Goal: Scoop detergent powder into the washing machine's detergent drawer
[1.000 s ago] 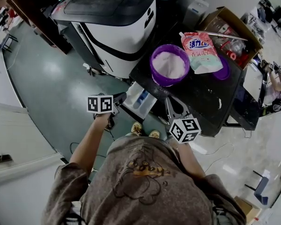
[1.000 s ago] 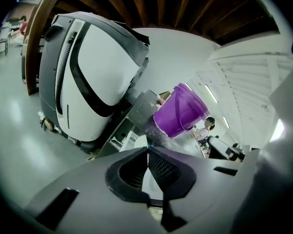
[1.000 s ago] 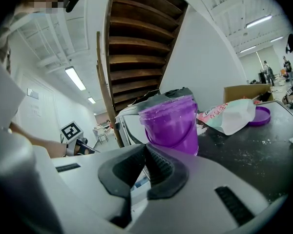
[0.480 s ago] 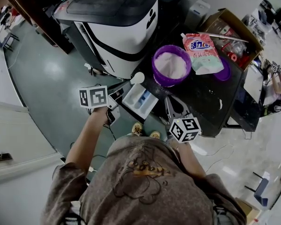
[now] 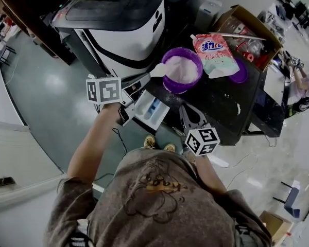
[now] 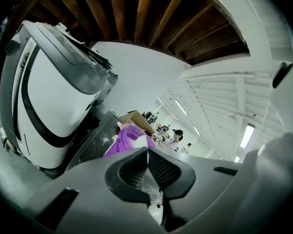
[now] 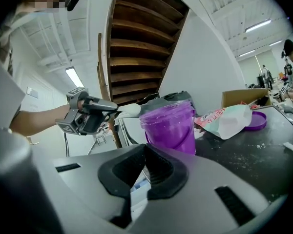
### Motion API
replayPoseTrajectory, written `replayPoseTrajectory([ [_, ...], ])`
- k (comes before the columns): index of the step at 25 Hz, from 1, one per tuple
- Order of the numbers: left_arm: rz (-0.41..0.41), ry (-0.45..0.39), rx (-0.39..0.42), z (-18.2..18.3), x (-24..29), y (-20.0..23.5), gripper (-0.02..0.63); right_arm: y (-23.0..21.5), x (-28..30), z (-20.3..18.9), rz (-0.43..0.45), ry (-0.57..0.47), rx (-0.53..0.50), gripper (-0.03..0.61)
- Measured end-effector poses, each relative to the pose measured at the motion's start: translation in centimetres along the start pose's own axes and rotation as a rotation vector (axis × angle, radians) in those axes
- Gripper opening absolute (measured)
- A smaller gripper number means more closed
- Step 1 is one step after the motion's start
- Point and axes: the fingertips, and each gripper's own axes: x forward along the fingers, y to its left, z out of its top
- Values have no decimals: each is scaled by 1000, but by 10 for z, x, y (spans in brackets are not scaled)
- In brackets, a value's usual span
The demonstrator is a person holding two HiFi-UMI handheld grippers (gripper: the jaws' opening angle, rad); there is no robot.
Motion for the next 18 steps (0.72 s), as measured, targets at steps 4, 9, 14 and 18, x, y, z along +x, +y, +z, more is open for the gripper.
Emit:
replayPoseTrajectory([
  [4,-7,60,60,0,26,-9,23,-8,-11,1,-32,-10,6,-8],
  [9,-5,128,121,-2,54,-16,23,-19,-26,-1,-82,-26,19,-8],
  [14,26,216,214,-5,78,-15,23,-29,-38,-3,-121,-42,34,-8],
  [18,38,294,283,-10,94,-14,23,-33,-45,-5,-143,-51,47,-8],
])
